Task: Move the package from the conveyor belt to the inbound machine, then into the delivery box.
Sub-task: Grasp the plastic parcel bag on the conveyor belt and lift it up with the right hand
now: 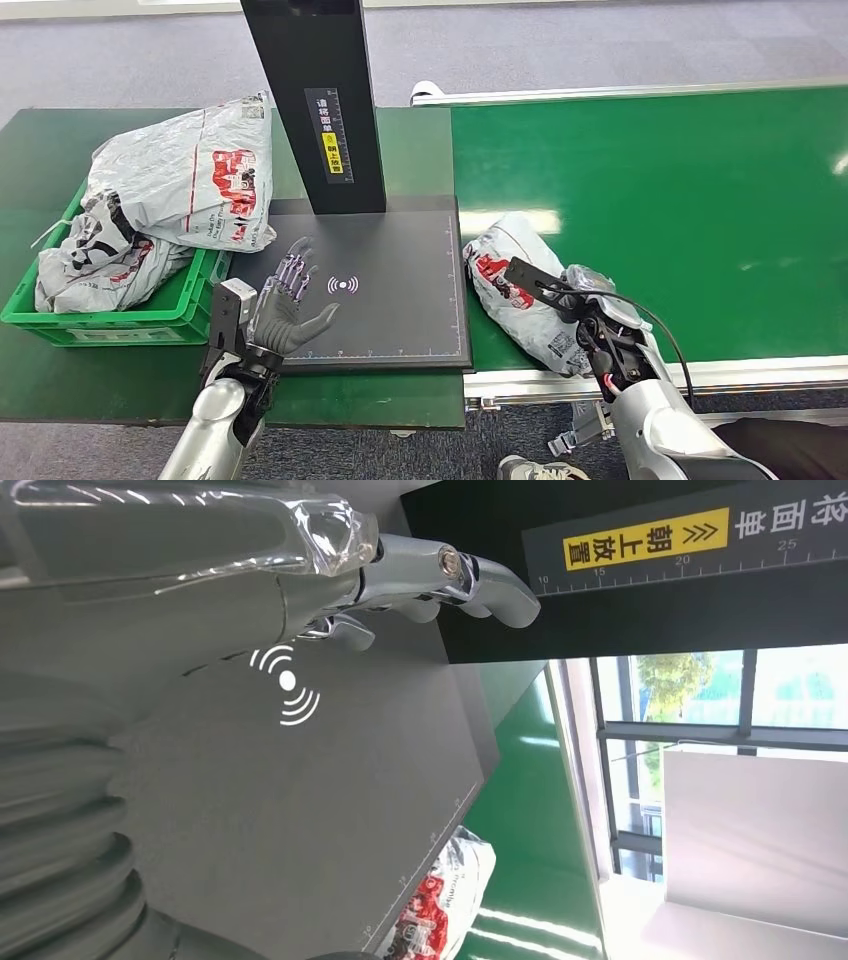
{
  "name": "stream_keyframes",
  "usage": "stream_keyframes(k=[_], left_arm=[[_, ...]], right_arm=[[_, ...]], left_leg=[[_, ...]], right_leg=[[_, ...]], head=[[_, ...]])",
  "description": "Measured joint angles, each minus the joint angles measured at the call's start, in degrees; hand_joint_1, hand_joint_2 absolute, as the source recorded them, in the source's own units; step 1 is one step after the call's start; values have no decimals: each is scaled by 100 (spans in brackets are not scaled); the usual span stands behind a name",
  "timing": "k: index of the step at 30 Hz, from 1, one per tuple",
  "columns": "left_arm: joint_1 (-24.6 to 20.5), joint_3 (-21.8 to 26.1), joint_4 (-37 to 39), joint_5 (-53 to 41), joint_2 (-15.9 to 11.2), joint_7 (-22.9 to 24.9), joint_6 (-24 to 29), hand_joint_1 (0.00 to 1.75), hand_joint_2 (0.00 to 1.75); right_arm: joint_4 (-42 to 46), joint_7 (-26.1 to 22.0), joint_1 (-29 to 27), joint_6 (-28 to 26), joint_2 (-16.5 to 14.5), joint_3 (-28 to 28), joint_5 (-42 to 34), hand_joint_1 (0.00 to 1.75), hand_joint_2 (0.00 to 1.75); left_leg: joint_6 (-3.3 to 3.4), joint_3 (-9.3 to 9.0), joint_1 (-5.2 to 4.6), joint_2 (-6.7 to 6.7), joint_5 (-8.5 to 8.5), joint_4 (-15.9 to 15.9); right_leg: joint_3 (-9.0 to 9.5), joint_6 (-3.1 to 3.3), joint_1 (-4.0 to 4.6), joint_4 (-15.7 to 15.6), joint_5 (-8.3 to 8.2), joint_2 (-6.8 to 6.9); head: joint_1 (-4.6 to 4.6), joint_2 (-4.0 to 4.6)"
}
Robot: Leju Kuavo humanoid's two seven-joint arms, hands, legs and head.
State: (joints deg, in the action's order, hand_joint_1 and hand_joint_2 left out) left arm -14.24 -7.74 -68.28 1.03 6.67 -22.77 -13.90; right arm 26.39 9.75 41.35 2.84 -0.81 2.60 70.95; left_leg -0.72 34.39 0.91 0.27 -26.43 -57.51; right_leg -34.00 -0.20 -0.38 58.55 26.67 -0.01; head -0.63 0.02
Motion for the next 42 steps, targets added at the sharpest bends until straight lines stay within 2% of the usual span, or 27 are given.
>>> stream_keyframes(k=[7,15,19,23,31,36,42], left_arm=[[0,22,0,-29,2,-1,-1,0,175],[9,51,-3,-43,2,-13,-17,0,175],[130,98,-112,-48,6,-20,-8,0,175],[355,146,-369,-51,9,-33,7,0,175],[503,215,-625,-57,14,-62,58,0,175],[509,273,-663,8,48,-171,586,0,175],[506,379,-731,427,89,-332,976,0,175]], right_arm=[[-19,-67,1,13,0,0,-14,175,175],[-33,-382,12,-123,-2,0,-40,175,175],[87,-855,15,-887,-39,-1,-143,175,175],[623,-1437,-18,-1601,-120,-15,-433,175,175],[1287,-1692,-135,-1870,-201,-45,-637,175,175],[1978,-2409,-404,-2825,-262,-149,-1473,175,175],[2963,-3155,-747,-3447,-310,-244,-2575,175,175]], left_leg=[[0,0,0,0,0,0],[0,1,0,0,0,0],[0,1,0,2,0,0],[0,1,0,2,0,0],[0,0,0,0,0,0],[0,0,0,-2,0,0],[0,1,0,1,-1,1]], right_leg=[[0,0,0,0,0,0],[1,0,0,0,0,0],[1,0,0,1,0,0],[-2,0,0,1,0,0],[1,0,0,0,0,0],[-1,0,0,0,0,0],[-1,0,0,0,1,0]], head=[[0,0],[0,0],[0,-1],[1,0],[0,-1],[1,-1],[0,-1]])
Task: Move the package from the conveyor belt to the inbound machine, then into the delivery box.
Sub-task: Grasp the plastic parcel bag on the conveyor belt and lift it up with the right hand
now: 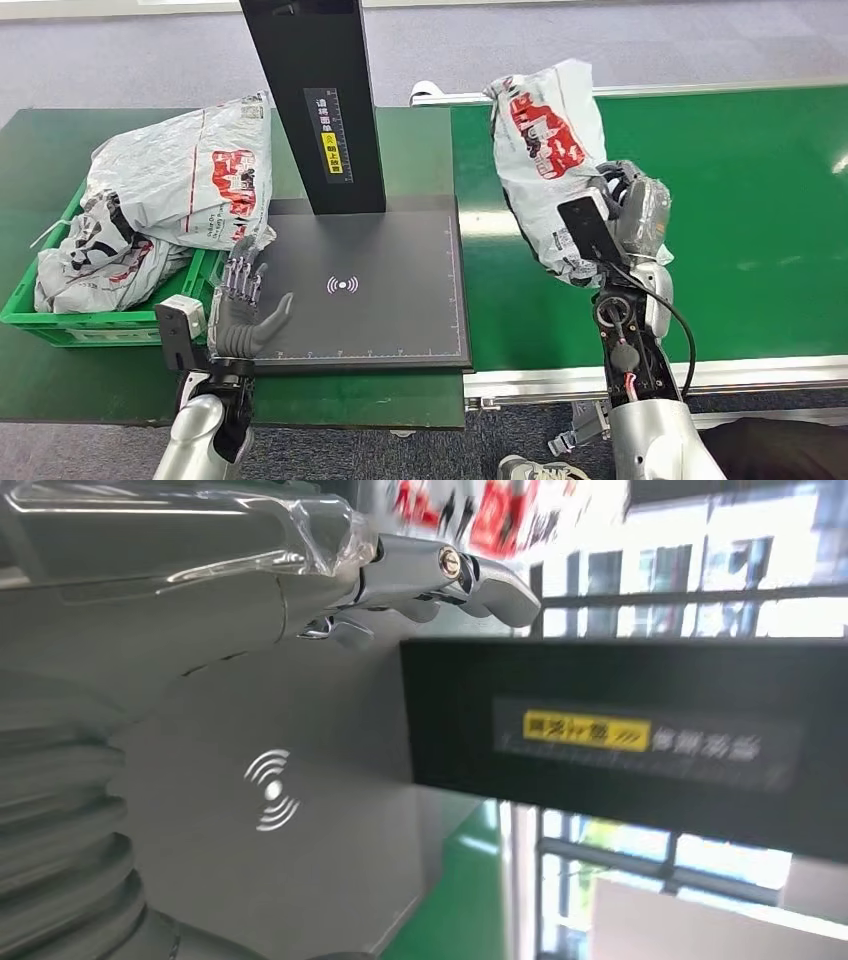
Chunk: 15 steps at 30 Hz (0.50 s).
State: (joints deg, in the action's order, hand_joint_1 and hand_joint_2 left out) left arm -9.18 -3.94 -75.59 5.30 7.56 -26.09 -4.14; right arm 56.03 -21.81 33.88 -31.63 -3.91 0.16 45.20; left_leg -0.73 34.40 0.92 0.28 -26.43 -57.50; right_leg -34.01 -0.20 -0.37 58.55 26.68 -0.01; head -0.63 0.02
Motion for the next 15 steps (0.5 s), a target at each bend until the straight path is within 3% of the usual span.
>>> stream_keyframes(k=[8,12,15], left_arm=[[3,9,-91,146,1,-221,376,0,175],[-18,53,-170,49,-5,-579,1061,0,175],[-61,83,-202,26,-15,-667,1276,0,175]], right_arm=[[661,-601,-236,-154,-76,77,-484,175,175],[824,-702,-281,346,-97,695,89,175,175],[830,-615,-281,855,-130,1335,387,175,175]], left_leg=[[0,-1,0,1,1,0],[0,-3,2,8,1,1],[-2,-3,4,4,2,2]], right_leg=[[5,0,0,1,-1,0],[2,1,2,1,0,-3],[2,2,4,2,1,0]], head=[[-1,1],[1,0],[1,0]])
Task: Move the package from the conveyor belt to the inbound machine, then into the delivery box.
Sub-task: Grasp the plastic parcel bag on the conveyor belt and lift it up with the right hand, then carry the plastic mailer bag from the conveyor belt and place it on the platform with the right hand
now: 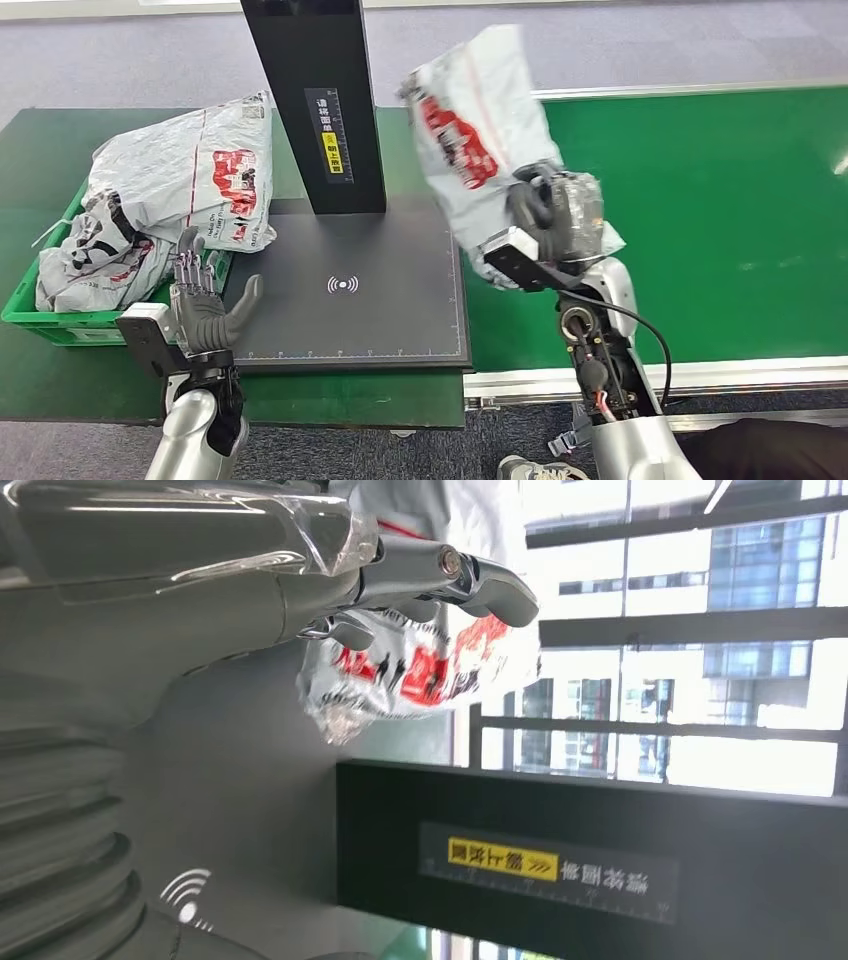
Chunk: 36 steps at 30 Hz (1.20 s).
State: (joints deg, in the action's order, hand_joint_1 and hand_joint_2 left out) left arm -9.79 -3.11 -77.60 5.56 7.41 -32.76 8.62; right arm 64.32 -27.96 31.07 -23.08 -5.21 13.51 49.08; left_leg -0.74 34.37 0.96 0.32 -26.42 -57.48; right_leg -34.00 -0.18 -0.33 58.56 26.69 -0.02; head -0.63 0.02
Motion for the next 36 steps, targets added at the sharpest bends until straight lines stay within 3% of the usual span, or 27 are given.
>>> stream_keyframes(k=[5,13,20,24,29,32,33,36], left_arm=[[-29,7,-25,-2,-21,-15,38,0,175],[-31,10,-25,-3,-45,-18,39,0,175],[-37,10,-25,46,-78,-68,-2,0,175],[-30,10,-26,82,-120,-100,-7,0,175],[112,69,-146,55,-164,-102,31,0,175],[181,113,-207,5,-173,-100,4,0,175],[184,121,-212,-6,-174,-97,3,0,175],[182,143,-215,-21,-178,-84,7,0,175]], right_arm=[[-1,16,-1,235,-43,602,-28,175,175],[-1,16,0,370,-41,820,-92,175,175],[-81,-133,6,2128,42,1201,-597,175,175],[-302,-185,73,2670,103,1529,-657,175,175],[-1228,784,513,2974,136,1997,-81,175,175],[-1869,794,750,2954,119,2175,-15,171,175],[-2027,789,816,2974,114,2223,-17,161,175],[-2384,805,949,3015,103,2335,-31,34,175]], left_leg=[[0,1,-2,-1,0,0],[1,0,-4,-4,0,-1],[0,0,-2,-2,0,0],[1,2,-2,-3,0,0],[1,1,-3,-2,1,-1],[1,1,-3,-8,1,-1],[1,1,-3,-9,1,-1],[1,1,-2,-8,1,-1]], right_leg=[[2,-1,-1,-1,0,0],[1,-2,-4,-2,-1,0],[0,-1,-2,-1,0,0],[2,-1,-2,-1,0,0],[4,-1,-3,-1,-1,2],[4,-1,-3,-1,-1,3],[4,-1,-3,-1,-1,3],[3,-1,-2,-1,-1,2]], head=[[-2,-1],[-1,0],[-1,-1],[-2,1],[-2,0],[-1,-1],[-1,0],[-1,1]])
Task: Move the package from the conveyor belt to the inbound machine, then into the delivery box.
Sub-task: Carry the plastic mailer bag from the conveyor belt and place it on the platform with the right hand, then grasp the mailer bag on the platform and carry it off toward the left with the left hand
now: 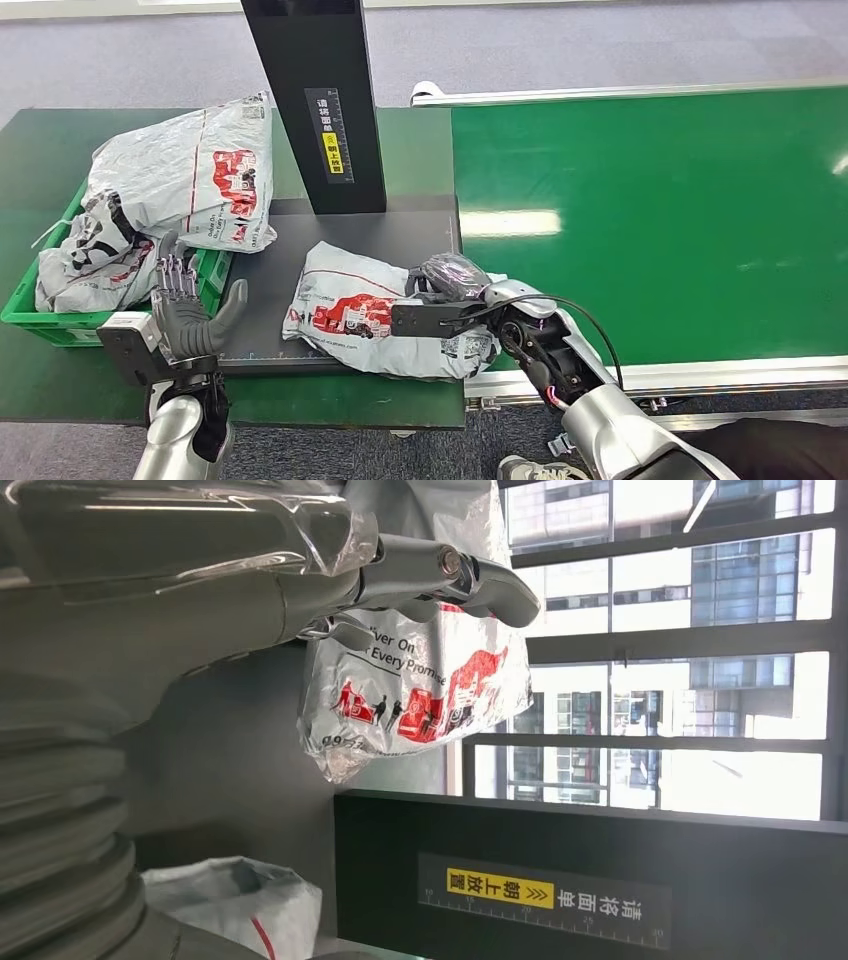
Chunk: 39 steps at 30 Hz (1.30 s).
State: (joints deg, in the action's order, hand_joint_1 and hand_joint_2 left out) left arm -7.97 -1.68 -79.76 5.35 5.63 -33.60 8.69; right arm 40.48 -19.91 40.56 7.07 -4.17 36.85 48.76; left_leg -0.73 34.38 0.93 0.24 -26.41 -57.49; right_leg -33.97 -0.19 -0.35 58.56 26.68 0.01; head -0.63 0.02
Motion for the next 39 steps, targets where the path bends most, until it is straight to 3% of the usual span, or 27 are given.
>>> stream_keyframes(k=[1,6,11,17,25,39], left_arm=[[1,4,0,-2,-1,3,3,0,175],[39,7,-42,44,-3,41,-11,0,175],[87,3,-107,66,-4,56,-99,0,175],[88,-157,-89,-272,-52,197,-374,0,175],[85,-915,176,-2060,-271,523,-768,0,175],[84,-1162,278,-2207,-361,519,-856,0,175]], right_arm=[[-75,10,21,-30,-2,25,-8,0,175],[-148,-25,38,-490,-2,46,-227,0,175],[321,-212,-149,-799,3,-201,-706,0,175],[924,-302,-370,-934,21,-667,-1133,0,175],[1485,-474,-574,-1137,-3,-1117,-1395,0,175],[1769,-480,-677,-1142,-14,-1296,-1405,0,175]], left_leg=[[0,0,0,0,0,0],[0,0,0,1,0,0],[0,0,0,1,0,0],[0,0,0,1,0,0],[0,0,0,5,-1,0],[0,0,0,5,-1,0]], right_leg=[[0,0,0,0,0,0],[-1,0,0,0,0,0],[-2,0,0,-1,0,0],[-2,0,0,-1,0,0],[-3,0,0,-1,0,-1],[-3,0,0,-1,0,-1]], head=[[-1,0],[-1,0],[-1,-1],[0,0],[0,-1],[0,0]])
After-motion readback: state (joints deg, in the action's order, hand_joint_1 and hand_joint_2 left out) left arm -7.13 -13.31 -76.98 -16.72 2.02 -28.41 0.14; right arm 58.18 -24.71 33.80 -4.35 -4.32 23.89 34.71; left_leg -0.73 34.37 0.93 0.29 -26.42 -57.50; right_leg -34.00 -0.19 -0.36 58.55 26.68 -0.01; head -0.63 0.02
